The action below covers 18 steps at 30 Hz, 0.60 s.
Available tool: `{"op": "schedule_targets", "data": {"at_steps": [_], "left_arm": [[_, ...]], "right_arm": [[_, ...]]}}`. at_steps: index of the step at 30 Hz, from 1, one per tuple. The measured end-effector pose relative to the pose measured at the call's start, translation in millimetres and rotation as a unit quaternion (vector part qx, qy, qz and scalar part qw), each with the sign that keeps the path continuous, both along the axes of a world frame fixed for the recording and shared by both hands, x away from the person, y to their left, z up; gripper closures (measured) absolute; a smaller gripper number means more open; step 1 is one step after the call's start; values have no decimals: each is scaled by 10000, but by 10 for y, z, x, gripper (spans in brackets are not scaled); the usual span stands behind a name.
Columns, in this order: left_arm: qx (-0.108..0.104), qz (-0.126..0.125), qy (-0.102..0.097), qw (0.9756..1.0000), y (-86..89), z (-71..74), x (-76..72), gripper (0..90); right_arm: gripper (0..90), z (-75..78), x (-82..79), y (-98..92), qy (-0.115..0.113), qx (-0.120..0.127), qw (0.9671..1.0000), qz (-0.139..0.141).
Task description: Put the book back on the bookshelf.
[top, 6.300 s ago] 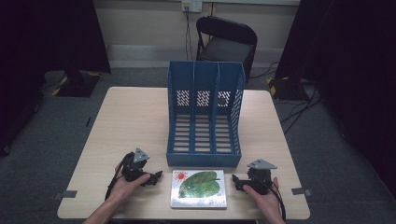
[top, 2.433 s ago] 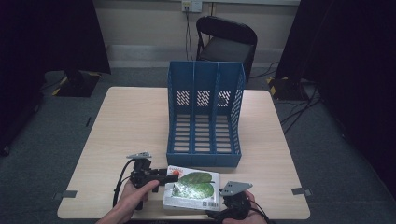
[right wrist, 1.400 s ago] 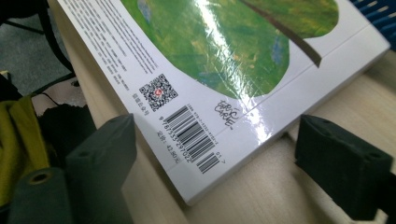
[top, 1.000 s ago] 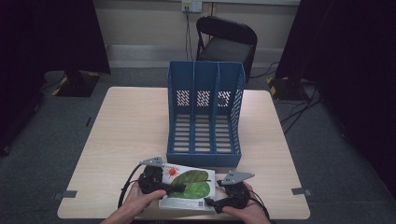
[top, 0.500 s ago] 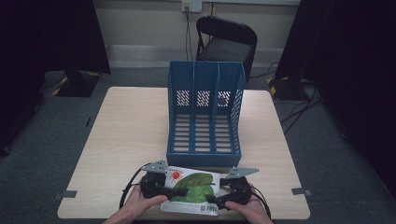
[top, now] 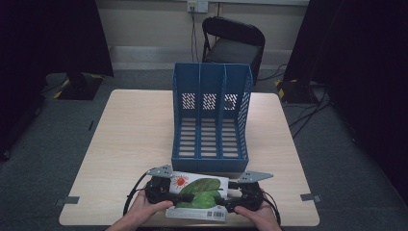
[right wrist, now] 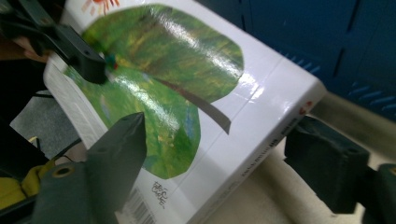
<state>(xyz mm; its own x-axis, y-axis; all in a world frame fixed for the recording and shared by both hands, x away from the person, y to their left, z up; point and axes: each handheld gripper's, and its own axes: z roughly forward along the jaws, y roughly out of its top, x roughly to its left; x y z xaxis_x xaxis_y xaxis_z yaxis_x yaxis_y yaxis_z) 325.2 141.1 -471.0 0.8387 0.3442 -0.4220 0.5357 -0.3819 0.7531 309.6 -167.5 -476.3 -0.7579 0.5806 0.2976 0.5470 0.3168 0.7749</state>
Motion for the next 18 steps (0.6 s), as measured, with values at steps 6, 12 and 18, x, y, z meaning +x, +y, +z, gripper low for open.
{"op": "schedule_targets", "data": {"at_steps": [6,12,18], "left_arm": [[34,55,-43,10000,2,7,7,641],[96,104,-168,9998,23,21,15,657],[147,107,-297,9994,35,26,21,662]], "right_arm": [[256,100,-4,-70,-88,331,9994,-71],[317,203,-20,-129,-253,513,9984,-24],[403,283,-52,-155,-424,608,9972,-27]]}}
